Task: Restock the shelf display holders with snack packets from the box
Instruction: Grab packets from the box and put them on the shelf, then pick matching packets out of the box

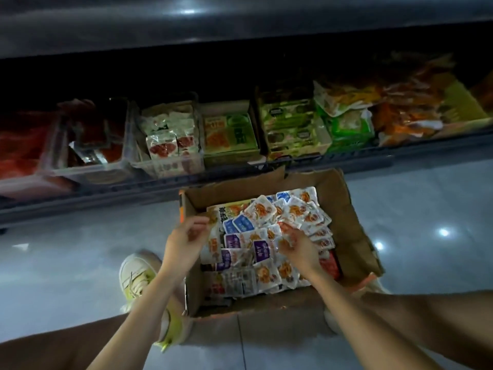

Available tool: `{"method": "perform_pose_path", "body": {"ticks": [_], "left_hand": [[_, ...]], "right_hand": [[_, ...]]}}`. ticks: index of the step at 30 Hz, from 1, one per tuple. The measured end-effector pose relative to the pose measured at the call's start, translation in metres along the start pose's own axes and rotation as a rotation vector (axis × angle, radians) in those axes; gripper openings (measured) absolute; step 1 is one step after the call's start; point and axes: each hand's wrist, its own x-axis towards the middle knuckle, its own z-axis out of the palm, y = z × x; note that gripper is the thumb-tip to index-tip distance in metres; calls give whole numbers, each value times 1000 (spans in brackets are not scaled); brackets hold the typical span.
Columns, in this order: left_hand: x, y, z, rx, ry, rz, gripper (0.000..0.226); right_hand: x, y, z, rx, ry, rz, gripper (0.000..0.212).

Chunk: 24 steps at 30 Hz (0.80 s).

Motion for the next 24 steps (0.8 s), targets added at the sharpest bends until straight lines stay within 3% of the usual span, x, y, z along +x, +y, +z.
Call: {"method": "perform_pose_path", "body": {"ticks": [6, 11, 17, 20, 24], "left_hand": [[3, -21, 18, -132, -3, -13, 30], [7, -29, 20, -182, -1, -33, 29], [12, -34, 23, -148, 10, -35, 28], [12, -33, 28, -120, 41, -57, 27], [7, -31, 46, -162, 46, -239, 13]], "right_hand": [[54, -14, 29, -94, 153, -79, 59], [99, -32, 46, -127, 227, -34, 61], [99, -37, 48, -70, 365, -107, 27], [76, -29, 34, 176, 182, 24, 16], [24, -29, 11, 797, 101, 438, 16]]}}
